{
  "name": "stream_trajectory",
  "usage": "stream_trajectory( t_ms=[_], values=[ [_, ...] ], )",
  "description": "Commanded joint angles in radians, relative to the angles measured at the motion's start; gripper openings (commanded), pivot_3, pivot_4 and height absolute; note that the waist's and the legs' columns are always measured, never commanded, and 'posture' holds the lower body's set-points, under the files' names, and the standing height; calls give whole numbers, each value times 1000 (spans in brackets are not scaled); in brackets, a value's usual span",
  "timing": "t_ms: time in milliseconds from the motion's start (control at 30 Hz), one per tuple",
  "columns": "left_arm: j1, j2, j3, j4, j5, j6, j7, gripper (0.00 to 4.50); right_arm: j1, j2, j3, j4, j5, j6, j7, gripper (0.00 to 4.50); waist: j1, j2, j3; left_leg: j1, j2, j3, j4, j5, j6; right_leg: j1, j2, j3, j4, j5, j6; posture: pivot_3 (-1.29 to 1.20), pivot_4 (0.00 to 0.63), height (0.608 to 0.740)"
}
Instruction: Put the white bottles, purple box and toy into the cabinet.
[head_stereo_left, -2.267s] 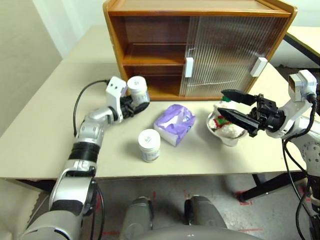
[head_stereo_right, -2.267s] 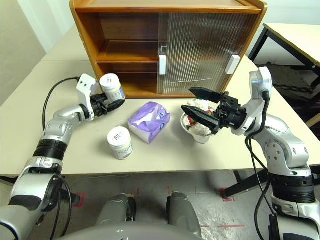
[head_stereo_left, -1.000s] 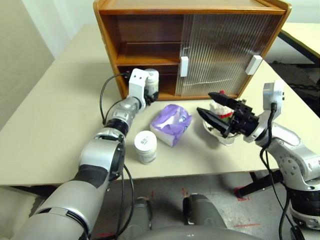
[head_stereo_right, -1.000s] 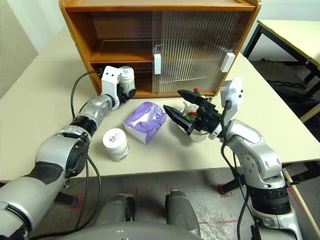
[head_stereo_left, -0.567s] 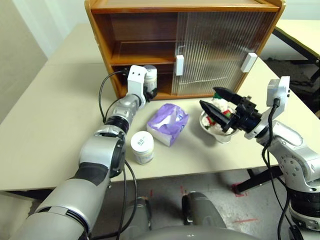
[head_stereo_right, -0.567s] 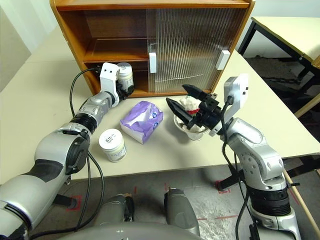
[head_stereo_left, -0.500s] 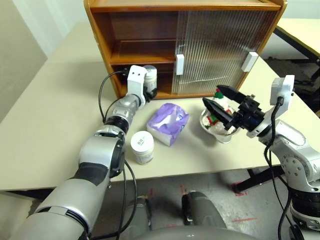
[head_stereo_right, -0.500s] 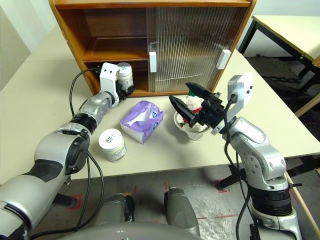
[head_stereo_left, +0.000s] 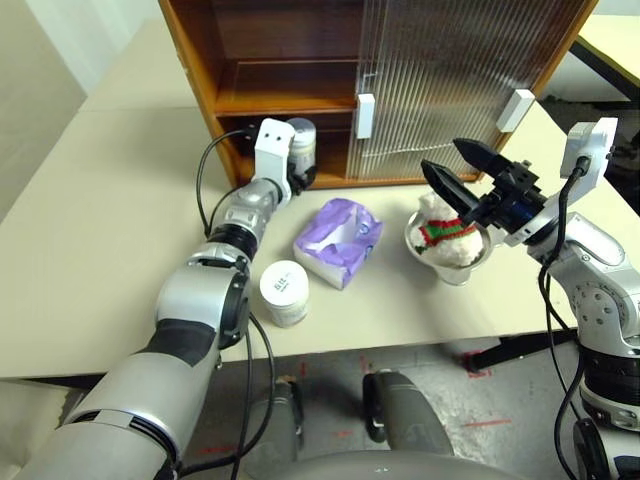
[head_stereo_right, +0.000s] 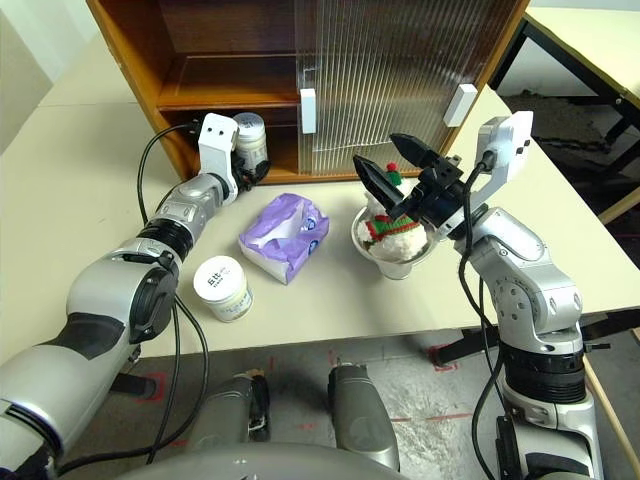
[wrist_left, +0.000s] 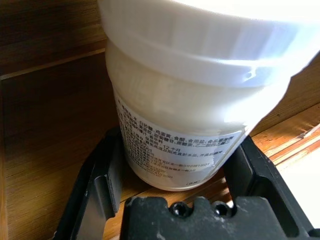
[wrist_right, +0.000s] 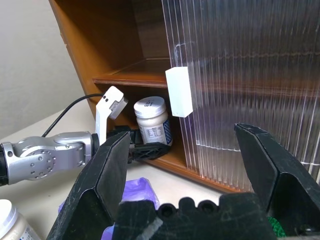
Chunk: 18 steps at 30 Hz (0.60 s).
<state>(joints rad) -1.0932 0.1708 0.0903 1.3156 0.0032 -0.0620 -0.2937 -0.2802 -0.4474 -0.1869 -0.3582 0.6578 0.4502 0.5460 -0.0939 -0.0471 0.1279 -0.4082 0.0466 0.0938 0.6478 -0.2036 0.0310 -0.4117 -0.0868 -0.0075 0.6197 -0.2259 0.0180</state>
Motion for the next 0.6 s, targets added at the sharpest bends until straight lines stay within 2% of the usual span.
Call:
stream_trajectory(
  t_ms=[33,233,367,600],
  values=[
    [-30,-9,10,16,11,1,12,3117,22,6,-15,-32,20,11,-11,4500,-1,0,2,0,0,0,0,0,0,0,0,0,0,0,0,-215,133,740],
    [-37,-13,18,20,14,2,21,3117,39,8,-16,-56,29,13,-26,4500,-4,0,5,0,0,0,0,0,0,0,0,0,0,0,0,-229,126,740],
    [-38,-16,26,21,9,6,22,4484,49,1,-22,-65,39,13,-27,4500,-4,-1,5,-1,0,0,0,0,0,0,0,0,0,0,0,-228,120,740],
    [-28,-11,43,15,0,0,8,4484,28,6,-10,-37,37,0,-12,4500,-10,-1,5,-1,0,0,0,0,0,0,0,0,0,0,0,-205,108,740]
  ],
)
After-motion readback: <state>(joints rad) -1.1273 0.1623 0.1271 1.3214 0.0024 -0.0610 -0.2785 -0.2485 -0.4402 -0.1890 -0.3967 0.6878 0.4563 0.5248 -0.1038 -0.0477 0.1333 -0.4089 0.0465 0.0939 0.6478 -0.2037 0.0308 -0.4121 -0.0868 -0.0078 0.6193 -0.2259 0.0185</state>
